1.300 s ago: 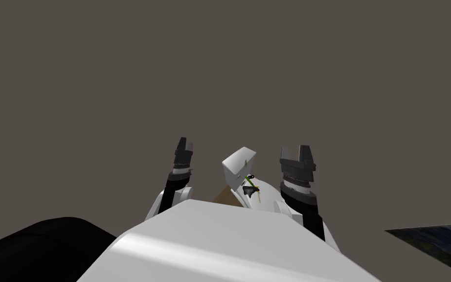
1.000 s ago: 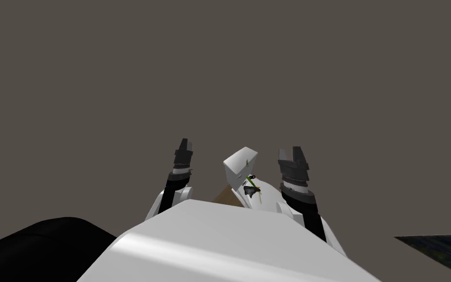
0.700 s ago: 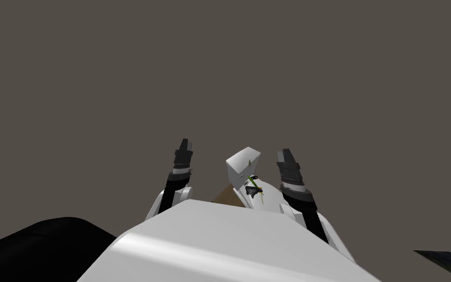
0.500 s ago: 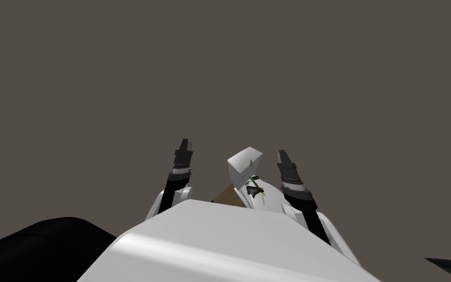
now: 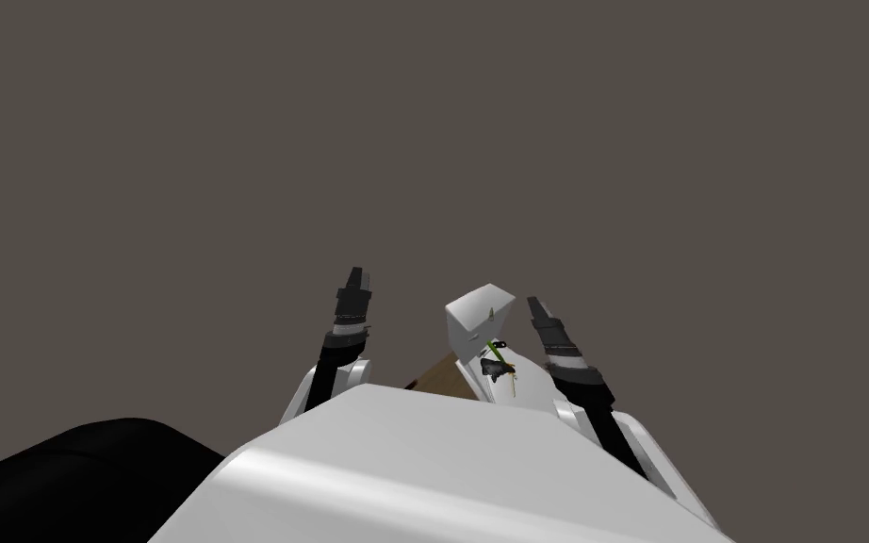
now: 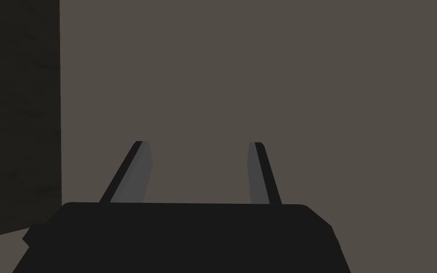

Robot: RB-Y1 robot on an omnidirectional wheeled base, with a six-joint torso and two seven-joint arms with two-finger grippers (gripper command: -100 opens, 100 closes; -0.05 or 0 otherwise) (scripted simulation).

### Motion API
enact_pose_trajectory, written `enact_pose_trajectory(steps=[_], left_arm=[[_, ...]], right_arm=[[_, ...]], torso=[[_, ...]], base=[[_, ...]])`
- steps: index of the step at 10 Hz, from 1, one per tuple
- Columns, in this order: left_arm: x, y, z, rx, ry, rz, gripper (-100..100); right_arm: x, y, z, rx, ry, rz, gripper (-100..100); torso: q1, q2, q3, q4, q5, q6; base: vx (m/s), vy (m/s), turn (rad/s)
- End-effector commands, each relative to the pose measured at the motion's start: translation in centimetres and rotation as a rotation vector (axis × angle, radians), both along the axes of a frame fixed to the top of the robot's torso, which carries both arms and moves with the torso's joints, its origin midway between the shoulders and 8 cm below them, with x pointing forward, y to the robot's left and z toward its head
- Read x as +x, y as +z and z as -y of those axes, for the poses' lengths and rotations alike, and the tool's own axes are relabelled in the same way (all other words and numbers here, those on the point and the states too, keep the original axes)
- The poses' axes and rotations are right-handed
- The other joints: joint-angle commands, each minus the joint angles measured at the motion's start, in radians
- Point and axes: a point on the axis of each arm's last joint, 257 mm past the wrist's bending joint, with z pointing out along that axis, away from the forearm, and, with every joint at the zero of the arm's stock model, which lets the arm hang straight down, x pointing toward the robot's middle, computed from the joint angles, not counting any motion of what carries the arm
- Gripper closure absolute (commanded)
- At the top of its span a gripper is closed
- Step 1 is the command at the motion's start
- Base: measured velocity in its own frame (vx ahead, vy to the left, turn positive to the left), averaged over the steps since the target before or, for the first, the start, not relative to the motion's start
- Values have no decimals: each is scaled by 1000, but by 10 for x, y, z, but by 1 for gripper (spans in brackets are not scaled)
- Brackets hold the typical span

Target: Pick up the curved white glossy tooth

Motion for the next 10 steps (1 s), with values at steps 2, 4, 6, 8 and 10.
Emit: enact_pose_trajectory(steps=[2, 4, 6, 8, 10], left_arm=[[0, 0, 0, 0, 0, 0, 0], [0, 0, 0, 0, 0, 0, 0], [0, 0, 0, 0, 0, 0, 0], [0, 0, 0, 0, 0, 0, 0], [0, 0, 0, 0, 0, 0, 0]], right_arm=[[12, -19, 16, -100, -63, -48, -100], [18, -36, 31, -188, -117, -92, -100], [23, -53, 47, -279, -172, -136, -100], [28, -70, 64, -372, -227, -180, -100], [31, -87, 83, -468, -282, -225, -100]], torso=[[0, 0, 0, 0, 0, -1], [0, 1, 0, 0, 0, 0], [0, 0, 0, 0, 0, -1], [0, 1, 0, 0, 0, 0], [0, 1, 0, 0, 0, 0]], base=[[-42, 6, 150], [-46, 15, 144], [-44, 6, 171], [-53, 12, 172], [-48, 13, 174]])
